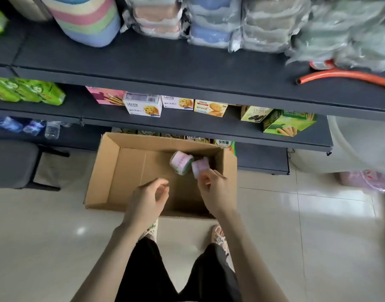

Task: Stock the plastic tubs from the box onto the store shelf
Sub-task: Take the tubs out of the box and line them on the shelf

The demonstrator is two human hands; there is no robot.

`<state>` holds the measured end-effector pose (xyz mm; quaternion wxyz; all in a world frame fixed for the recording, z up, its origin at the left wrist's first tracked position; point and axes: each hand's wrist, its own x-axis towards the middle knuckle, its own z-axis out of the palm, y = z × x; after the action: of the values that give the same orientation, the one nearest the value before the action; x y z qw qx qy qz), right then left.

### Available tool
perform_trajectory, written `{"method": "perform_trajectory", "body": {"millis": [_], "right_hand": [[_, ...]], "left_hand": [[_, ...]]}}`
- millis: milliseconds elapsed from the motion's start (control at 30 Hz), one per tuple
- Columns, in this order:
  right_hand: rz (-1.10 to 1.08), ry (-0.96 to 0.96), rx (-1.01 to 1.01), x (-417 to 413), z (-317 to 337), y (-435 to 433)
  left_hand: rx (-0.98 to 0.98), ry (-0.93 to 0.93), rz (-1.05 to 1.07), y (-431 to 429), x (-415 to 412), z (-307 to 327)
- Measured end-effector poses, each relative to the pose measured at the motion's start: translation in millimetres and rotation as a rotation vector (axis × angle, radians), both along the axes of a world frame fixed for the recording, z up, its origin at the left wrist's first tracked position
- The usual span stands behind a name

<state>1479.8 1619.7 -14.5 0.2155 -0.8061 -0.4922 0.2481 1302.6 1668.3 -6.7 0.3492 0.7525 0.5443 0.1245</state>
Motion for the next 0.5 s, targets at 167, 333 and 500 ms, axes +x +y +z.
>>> {"method": "perform_trajectory", "body": {"millis": [167, 333, 500], "right_hand": [[-0.235, 0.089, -0.095, -46, -50, 40], [-0.396, 0.185, -0.182, -58, -119, 69], [-0.493, 0.233, -0.248, -53, -205, 87]], "left_hand": [[-0.157, 0.008, -0.046, 59, -44, -61], [-0.307, 0.079, -0.102, 109, -43, -138], [-0.377, 0.081, -0.145, 141, -19, -226]]}}
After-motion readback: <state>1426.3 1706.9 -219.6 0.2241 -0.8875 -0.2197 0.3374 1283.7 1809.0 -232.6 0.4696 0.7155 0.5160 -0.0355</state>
